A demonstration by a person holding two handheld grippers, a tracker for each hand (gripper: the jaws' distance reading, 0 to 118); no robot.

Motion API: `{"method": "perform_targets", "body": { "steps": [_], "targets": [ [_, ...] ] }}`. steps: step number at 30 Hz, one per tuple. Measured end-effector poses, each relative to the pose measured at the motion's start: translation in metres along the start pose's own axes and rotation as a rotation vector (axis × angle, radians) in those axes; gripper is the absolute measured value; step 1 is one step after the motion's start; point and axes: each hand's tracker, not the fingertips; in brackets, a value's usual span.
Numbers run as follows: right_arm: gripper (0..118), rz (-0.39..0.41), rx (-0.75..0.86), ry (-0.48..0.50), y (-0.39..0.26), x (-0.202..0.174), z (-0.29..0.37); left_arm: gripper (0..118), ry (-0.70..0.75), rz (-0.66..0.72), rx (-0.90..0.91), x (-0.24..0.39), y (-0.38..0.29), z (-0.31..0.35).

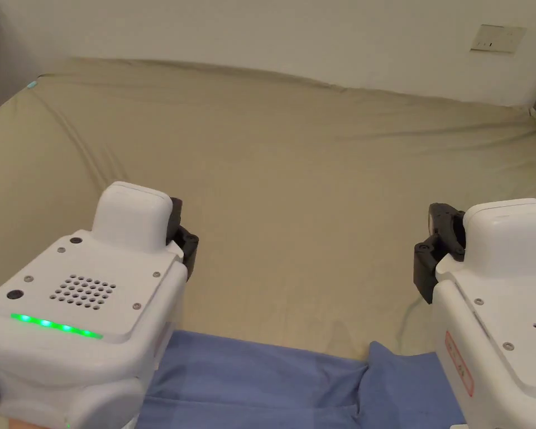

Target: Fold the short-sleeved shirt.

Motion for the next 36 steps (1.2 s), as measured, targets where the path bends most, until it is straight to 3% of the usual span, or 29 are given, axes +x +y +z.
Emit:
{"method": "perform_targets", "body": {
  "steps": [8, 11, 12, 13, 14, 18, 26, 29, 32, 34, 35, 36],
  "targets": [
    [0, 0.051, -0.128, 0.038, -0.034, 0.008, -0.024, 3, -0.121, 0.177, -0.491, -0.071, -0.13, -0.057],
    [0, 0.05, -0.165, 0.04, -0.043, 0.015, -0.033, 60, -0.115, 0.349, -0.609, -0.117, -0.173, -0.064],
    [0, 0.038, -0.178, 0.044, -0.045, 0.016, -0.034, 87, -0.127, 0.4, -0.645, -0.132, -0.184, -0.068],
    [0, 0.031, -0.193, 0.049, -0.047, 0.019, -0.037, 105, -0.126, 0.459, -0.687, -0.148, -0.196, -0.071],
    [0, 0.033, -0.2, 0.047, -0.049, 0.02, -0.039, 113, -0.123, 0.495, -0.734, -0.167, -0.209, -0.077],
    [0, 0.065, -0.244, 0.032, -0.053, 0.018, -0.041, 113, -0.229, 0.675, -0.76, -0.217, -0.236, -0.087],
    [0, 0.048, -0.293, 0.042, -0.055, 0.013, -0.041, 116, -0.53, 1.098, -0.726, -0.24, -0.256, -0.112],
    [0, 0.029, -0.309, 0.075, -0.055, 0.009, -0.042, 116, -0.605, 1.138, -0.727, -0.192, -0.236, -0.11],
    [0, 0.026, -0.318, 0.077, -0.057, 0.005, -0.043, 116, -0.566, 0.974, -0.704, -0.192, -0.229, -0.106],
    [0, 0.013, -0.325, 0.086, -0.057, 0.005, -0.044, 114, -0.616, 1.064, -0.714, -0.192, -0.23, -0.105],
    [0, 0.006, -0.328, 0.09, -0.057, 0.005, -0.044, 99, -0.644, 1.134, -0.729, -0.201, -0.24, -0.111],
    [0, 0.003, -0.329, 0.091, -0.057, 0.006, -0.045, 50, -0.631, 1.152, -0.74, -0.196, -0.243, -0.112]
  ]
}}
